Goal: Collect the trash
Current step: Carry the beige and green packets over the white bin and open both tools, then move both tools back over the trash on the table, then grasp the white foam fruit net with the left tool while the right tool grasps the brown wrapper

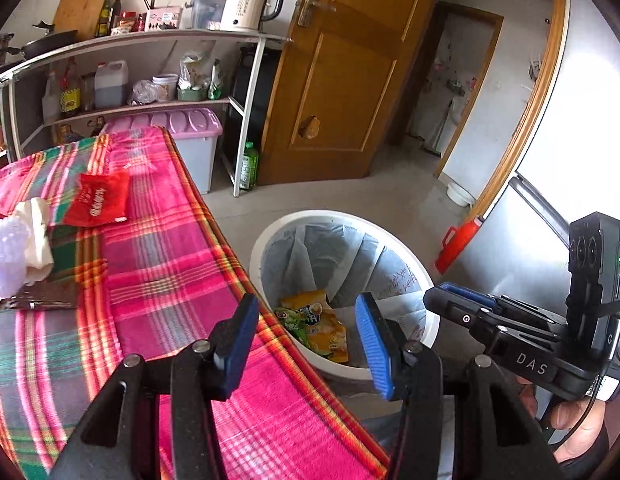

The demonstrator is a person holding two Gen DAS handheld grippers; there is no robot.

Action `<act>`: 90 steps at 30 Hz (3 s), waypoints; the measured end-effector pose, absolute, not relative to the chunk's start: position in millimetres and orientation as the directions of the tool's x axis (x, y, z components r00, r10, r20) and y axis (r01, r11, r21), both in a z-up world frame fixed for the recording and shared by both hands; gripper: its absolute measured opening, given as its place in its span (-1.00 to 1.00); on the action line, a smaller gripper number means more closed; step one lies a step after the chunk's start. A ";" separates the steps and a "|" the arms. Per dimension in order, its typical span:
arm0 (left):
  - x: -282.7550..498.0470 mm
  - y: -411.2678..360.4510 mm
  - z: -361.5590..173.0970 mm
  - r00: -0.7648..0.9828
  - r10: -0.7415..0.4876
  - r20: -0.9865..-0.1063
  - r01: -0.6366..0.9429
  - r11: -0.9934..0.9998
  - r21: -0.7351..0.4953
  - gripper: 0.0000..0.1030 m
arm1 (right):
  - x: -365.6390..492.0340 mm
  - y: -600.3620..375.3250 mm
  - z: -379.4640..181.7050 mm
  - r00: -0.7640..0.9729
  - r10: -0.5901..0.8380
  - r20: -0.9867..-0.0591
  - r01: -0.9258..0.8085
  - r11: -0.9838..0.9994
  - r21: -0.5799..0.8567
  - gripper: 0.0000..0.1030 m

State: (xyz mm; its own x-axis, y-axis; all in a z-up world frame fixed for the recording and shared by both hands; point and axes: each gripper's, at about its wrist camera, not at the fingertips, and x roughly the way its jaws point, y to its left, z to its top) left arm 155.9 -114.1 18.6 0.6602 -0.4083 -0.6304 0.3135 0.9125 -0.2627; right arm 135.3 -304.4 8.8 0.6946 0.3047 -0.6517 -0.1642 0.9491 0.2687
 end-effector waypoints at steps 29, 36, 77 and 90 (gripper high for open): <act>92.8 29.0 29.6 0.799 -0.192 -0.570 0.049 0.966 -0.255 0.02 | 119.1 -183.9 38.5 0.648 0.435 -0.624 -0.400 0.893 0.207 -0.30; 96.5 58.2 28.4 0.809 -0.139 -0.571 -0.014 0.967 -0.256 0.04 | 130.8 -157.5 39.7 0.627 0.466 -0.625 -0.448 0.871 0.200 -0.28; 199.4 101.0 -12.7 0.758 -0.088 -0.646 -0.163 0.934 -0.318 -0.18 | 190.0 -126.1 4.8 0.547 0.489 -0.680 -0.488 0.846 0.215 -0.21; 149.1 107.7 9.6 0.808 -0.160 -0.567 -0.046 0.942 -0.331 -0.51 | 197.1 -85.8 5.3 0.503 0.499 -0.705 -0.570 0.805 0.163 -0.21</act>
